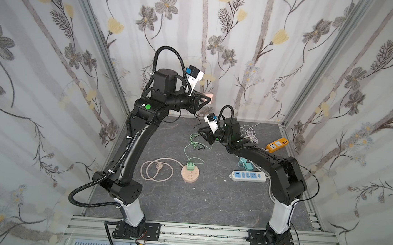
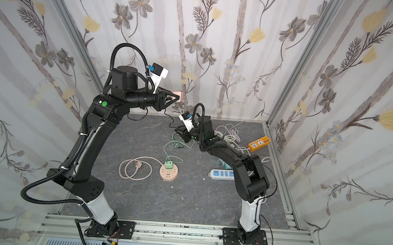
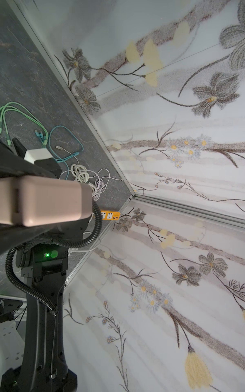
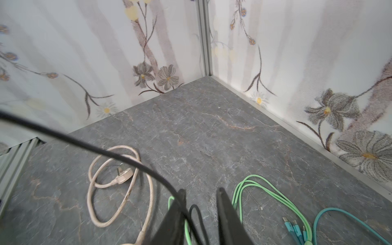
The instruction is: Insert the plug
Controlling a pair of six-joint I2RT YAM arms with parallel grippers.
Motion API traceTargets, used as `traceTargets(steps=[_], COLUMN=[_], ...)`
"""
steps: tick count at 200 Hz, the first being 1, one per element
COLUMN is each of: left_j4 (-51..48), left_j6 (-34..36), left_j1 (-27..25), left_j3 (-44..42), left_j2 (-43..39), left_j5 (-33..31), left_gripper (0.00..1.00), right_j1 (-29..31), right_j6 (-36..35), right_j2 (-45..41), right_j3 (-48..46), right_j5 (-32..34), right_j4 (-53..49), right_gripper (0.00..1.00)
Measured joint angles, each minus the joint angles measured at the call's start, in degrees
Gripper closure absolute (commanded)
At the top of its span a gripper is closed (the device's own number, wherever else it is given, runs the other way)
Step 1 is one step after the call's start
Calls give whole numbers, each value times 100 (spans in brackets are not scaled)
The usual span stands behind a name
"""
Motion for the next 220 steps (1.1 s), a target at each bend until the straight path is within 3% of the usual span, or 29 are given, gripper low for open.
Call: traceTargets(steps=[28, 45, 84, 129, 164, 194, 220], left_j4=[48, 48, -20, -20, -13, -13, -9], left_j6=[0, 4, 107, 245, 269, 286, 289], left_j1=[74, 96, 103, 103, 107, 107, 107], left_j3=[-133, -160, -258, -404, -417, -450, -540], left_j2=[-24, 0, 26, -50, -63, -81, -101], left_j5=[-66, -118, -282, -494, -588, -688, -715], left_gripper=[100, 100, 100, 100, 100, 100, 100], right_j1=[-22, -83, -103, -101, -149, -186, -149], right_j6=[-111, -166, -411, -874, -1259, -1228, -1279], right_j2=[413, 614, 754, 426, 706, 306, 92], right_j3=[1102, 1565, 1847, 1325, 1261, 455, 350], right_j5=[603, 1082, 1582, 2103, 2430, 2586, 2540], right_j4=[-223, 227, 1178, 3014, 2804, 3091, 3569], right_gripper=[95, 96, 96, 99, 100, 100, 100])
